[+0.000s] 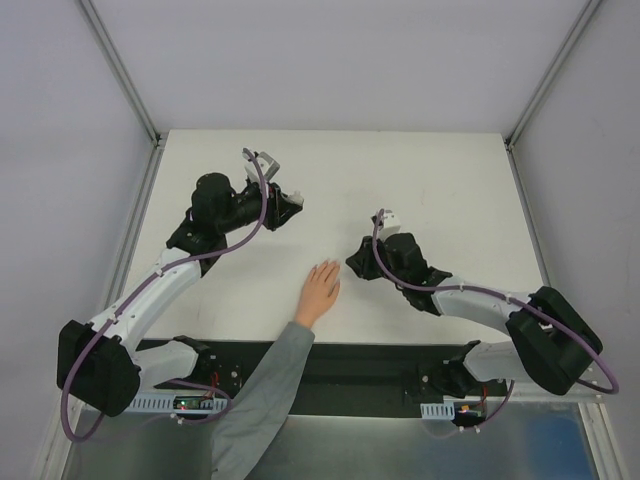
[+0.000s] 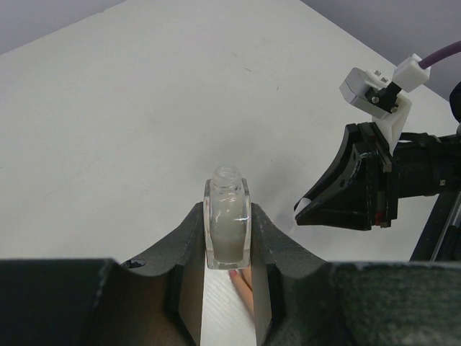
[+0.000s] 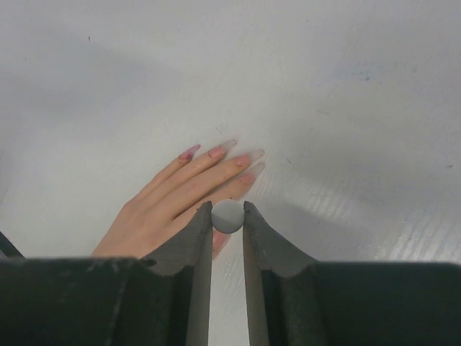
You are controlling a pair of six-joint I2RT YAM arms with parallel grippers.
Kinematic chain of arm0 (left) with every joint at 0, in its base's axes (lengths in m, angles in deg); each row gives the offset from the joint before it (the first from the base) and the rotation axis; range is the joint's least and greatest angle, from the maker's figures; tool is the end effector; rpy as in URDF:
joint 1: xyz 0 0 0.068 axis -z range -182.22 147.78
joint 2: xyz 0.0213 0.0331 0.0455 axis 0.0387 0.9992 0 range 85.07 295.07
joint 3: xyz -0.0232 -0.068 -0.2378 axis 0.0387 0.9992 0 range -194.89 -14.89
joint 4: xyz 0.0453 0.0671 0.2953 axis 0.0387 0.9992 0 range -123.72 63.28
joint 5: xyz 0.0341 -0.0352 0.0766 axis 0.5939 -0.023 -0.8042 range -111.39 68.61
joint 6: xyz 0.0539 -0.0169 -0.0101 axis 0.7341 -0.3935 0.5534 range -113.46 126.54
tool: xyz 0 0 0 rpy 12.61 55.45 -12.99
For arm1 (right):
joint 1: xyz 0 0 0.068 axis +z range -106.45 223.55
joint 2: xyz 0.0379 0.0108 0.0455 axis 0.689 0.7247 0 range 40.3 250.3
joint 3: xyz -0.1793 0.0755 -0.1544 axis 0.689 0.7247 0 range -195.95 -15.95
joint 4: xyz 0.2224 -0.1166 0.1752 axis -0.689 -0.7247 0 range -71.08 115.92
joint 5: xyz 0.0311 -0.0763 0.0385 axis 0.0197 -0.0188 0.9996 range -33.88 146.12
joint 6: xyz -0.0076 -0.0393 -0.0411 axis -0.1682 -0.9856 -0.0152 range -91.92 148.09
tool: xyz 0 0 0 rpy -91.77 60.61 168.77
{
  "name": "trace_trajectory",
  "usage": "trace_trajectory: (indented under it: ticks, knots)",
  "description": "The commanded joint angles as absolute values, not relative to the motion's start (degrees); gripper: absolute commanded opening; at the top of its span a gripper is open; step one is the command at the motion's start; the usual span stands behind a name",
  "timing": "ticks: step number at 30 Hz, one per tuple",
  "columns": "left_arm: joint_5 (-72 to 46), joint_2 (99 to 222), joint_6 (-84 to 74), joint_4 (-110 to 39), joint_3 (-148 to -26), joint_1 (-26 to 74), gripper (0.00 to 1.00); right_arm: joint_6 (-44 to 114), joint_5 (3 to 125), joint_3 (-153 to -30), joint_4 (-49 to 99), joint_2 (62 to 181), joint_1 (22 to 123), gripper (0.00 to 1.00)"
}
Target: Paint the nails
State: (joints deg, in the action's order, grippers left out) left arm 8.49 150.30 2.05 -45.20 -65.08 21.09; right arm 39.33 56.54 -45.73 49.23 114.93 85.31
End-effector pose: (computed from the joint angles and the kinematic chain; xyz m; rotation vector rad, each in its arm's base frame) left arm 0.2922 -0.1479 0.3056 0.6714 1.5450 -0.7921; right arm 0.2332 0.2086 0.1380 -0.5303 1.9258 0.6130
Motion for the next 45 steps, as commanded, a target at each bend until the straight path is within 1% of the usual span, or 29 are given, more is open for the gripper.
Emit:
trace_trajectory:
  ticks: [1,6,10,12,17,45]
  knots:
    - [11.91,150.38,-0.14,-50.42,-65.78,21.51,0.0,43.02,57.79,-43.03,65.45,117.38,86.35,0.01]
    - [12.71,150.46,-0.32,-50.59,-65.34,21.6,0.0,42.85,56.47,-41.61,66.35,116.86,86.44,0.01]
    - [12.88,150.46,-0.06,-50.59,-65.16,21.6,0.0,45.13,56.47,-42.58,62.75,118.53,86.44,0.01]
    - [12.88,150.46,-0.06,-50.59,-65.25,21.6,0.0,45.22,53.4,-42.49,61.43,117.31,87.32,0.01]
    - [12.97,150.55,0.21,-50.24,-65.25,21.51,0.0,45.66,51.46,-43.2,57.56,117.47,88.9,0.01]
    - [14.46,151.43,0.03,-49.89,-65.69,21.69,0.0,45.22,55.06,-45.74,56.68,121.95,90.14,0.01]
